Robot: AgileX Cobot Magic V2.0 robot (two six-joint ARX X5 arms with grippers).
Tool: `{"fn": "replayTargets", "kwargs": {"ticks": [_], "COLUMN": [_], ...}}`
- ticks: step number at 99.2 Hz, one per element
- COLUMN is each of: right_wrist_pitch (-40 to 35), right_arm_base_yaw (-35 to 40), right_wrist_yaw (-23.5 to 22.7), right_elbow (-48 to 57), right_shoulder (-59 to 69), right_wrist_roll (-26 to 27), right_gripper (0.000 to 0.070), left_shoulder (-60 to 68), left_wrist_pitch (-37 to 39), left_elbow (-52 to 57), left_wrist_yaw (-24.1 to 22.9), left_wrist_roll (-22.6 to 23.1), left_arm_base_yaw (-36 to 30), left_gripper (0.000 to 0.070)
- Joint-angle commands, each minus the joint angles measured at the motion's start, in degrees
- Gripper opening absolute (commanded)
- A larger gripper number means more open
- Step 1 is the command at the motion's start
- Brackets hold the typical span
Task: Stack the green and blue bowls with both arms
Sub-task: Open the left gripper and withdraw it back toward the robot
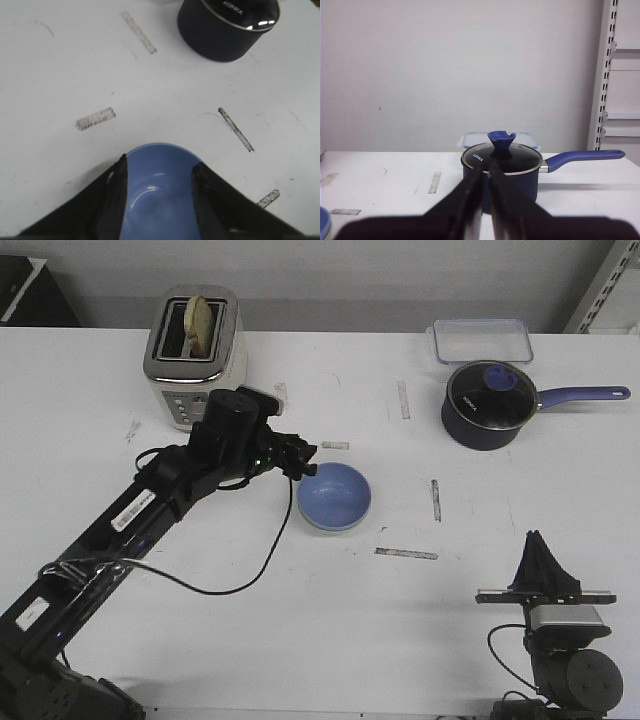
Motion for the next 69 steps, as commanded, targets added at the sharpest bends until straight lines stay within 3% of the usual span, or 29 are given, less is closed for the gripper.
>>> {"fn": "replayTargets", "kwargs": {"ticks": [1, 15, 30, 48, 69], "right_wrist_pitch": [0.74, 0.74, 0.74, 0.74, 0.74], "right_arm_base_yaw": [0.04, 0.04, 0.04, 0.04, 0.04], "right_wrist_yaw": [-0.02, -0.02, -0.02, -0.02, -0.02], "right_elbow": [0.42, 0.42, 0.42, 0.42, 0.42], "right_shoulder": [-0.02, -0.02, -0.02, -0.02, -0.02], "right_wrist_roll": [-0.22, -0.24, -0.22, -0.22, -0.22], "right_gripper": [0.0009, 0.0009, 0.0009, 0.0009, 0.0009], "left_shoulder": [-1.29, -7.87, -15.74, -26.77, -40.04], "left_wrist_pitch": [2.12, 9.46, 18.62, 28.28, 33.38], "left_elbow": [-1.55, -9.11, -19.26, -32.96, -47.63], "left_wrist_yaw": [0.11, -1.73, -5.66, -10.05, -10.25], "left_wrist_roll": [6.51, 10.34, 10.27, 10.25, 10.27], "left_arm_base_yaw": [-0.24, -0.15, 1.68, 4.9, 11.41], "left_gripper": [0.0245, 0.0218, 0.0, 0.0, 0.0]}}
